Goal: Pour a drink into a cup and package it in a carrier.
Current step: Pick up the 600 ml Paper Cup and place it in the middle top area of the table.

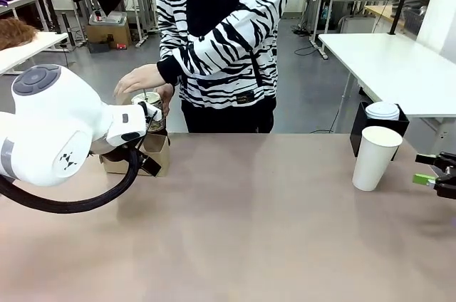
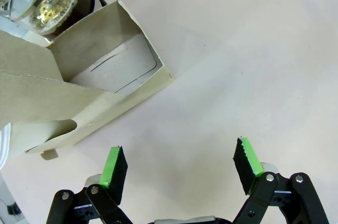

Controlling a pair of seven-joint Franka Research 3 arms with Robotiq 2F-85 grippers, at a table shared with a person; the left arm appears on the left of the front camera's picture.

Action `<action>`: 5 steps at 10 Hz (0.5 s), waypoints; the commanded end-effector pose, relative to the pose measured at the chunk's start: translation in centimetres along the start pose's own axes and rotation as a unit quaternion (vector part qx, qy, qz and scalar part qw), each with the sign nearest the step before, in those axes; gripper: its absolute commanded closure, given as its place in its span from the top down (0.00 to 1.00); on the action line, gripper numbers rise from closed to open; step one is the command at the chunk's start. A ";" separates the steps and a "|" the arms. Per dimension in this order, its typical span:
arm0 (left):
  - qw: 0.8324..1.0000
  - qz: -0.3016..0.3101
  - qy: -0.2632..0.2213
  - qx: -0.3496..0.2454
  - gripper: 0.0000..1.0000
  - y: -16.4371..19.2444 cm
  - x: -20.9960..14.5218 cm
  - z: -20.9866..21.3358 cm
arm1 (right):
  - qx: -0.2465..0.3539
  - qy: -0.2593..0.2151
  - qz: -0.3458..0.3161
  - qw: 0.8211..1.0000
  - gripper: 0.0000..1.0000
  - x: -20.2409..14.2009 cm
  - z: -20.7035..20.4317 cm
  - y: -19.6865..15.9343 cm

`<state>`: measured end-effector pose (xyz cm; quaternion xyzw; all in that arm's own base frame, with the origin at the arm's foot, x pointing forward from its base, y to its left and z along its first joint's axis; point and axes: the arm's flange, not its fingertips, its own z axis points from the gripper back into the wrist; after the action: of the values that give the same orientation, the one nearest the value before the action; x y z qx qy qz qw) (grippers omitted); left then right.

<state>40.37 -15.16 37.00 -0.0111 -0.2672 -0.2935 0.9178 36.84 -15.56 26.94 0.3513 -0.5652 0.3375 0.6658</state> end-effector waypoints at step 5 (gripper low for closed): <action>1.000 0.000 -0.001 -0.001 1.00 0.0 0.0 0.0 | -0.033 -0.040 0.025 0.998 1.00 -1.8 -4.9 -2.4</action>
<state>40.36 -15.16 37.01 -0.0111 -0.2672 -0.2935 0.9178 39.77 -13.13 25.66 0.3483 -0.5921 0.3170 0.6539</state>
